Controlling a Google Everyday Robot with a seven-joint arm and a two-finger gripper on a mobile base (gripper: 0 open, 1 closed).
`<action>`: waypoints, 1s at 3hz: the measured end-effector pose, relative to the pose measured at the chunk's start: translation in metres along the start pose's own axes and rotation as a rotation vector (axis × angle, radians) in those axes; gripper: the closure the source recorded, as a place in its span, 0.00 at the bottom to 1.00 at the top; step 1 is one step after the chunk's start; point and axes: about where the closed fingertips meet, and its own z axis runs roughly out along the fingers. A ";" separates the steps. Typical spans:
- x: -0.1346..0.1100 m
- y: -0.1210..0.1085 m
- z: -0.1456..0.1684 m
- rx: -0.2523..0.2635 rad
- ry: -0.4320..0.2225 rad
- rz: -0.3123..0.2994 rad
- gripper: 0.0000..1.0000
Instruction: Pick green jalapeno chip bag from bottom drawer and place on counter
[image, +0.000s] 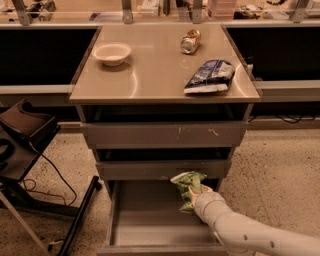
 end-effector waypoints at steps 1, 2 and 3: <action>-0.026 0.015 -0.082 0.093 -0.026 0.044 1.00; -0.029 0.040 -0.110 0.081 -0.021 -0.017 1.00; -0.031 0.041 -0.109 0.077 -0.029 -0.018 1.00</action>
Offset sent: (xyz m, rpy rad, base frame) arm -0.0435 -0.0063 0.0556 -0.0039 -0.0249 -0.0961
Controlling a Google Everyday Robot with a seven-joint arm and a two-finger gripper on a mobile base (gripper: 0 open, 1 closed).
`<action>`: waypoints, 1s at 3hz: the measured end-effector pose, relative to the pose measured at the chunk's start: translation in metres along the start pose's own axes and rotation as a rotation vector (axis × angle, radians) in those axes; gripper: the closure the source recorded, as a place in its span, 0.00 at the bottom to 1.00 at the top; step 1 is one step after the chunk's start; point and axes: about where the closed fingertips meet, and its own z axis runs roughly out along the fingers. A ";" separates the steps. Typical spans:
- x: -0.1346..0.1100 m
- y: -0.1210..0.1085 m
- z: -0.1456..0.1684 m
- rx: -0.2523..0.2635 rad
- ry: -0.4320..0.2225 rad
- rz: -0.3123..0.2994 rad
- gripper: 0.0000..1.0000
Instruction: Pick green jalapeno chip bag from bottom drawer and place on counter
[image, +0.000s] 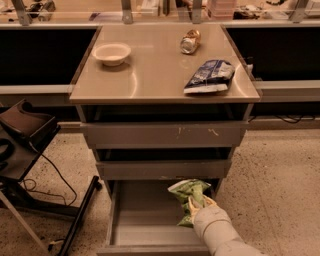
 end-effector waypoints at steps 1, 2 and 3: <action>-0.046 0.002 -0.017 -0.022 -0.062 -0.050 1.00; -0.162 0.014 -0.044 -0.046 -0.171 -0.136 1.00; -0.251 0.012 -0.067 -0.023 -0.209 -0.187 1.00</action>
Offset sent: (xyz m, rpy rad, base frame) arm 0.0687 0.0530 0.3841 -0.2196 -0.3342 0.1653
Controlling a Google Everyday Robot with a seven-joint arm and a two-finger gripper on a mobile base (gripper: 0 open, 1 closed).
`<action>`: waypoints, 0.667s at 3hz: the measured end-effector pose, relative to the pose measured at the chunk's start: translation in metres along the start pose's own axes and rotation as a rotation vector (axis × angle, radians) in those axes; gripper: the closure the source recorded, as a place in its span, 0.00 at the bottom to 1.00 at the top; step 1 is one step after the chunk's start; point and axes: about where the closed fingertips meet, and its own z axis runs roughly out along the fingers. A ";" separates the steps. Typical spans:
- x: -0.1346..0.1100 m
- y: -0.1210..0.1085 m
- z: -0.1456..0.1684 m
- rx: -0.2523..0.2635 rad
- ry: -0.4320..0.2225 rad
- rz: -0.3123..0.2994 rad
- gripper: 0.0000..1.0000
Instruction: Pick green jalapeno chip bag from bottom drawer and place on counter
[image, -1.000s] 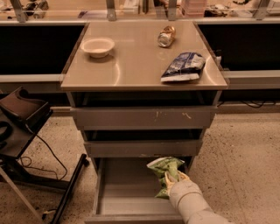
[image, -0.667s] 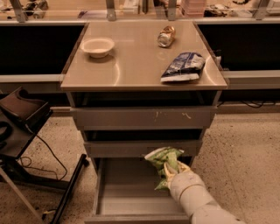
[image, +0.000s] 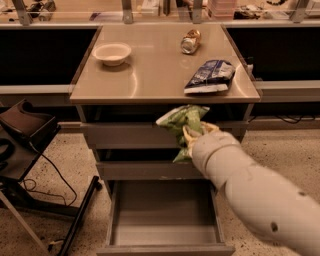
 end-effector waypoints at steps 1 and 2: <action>-0.085 -0.006 -0.014 0.048 -0.065 -0.081 1.00; -0.102 -0.001 -0.022 0.059 -0.075 -0.095 1.00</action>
Offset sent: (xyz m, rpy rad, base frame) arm 0.0105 0.0072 0.0636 -0.0451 -0.0651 -0.0078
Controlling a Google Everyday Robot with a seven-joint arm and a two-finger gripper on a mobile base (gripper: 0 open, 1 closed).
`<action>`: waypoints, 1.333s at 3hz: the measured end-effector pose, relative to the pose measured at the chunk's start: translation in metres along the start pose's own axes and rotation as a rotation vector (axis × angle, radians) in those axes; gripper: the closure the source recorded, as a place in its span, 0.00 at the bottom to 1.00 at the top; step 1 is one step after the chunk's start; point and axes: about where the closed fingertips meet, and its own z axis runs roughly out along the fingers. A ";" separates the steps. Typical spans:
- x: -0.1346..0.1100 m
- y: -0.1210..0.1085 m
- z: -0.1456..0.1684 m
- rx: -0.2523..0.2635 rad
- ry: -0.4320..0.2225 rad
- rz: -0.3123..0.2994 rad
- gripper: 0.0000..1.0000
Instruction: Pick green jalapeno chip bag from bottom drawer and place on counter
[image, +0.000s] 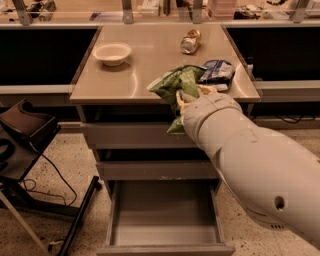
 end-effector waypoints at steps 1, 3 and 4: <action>-0.012 0.005 0.006 -0.035 -0.023 -0.022 1.00; -0.086 -0.021 0.080 -0.131 -0.160 -0.080 1.00; -0.099 -0.038 0.119 -0.131 -0.169 -0.075 1.00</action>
Offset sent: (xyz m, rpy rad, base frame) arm 0.1328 0.0744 0.1023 -0.0180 -0.1434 0.3384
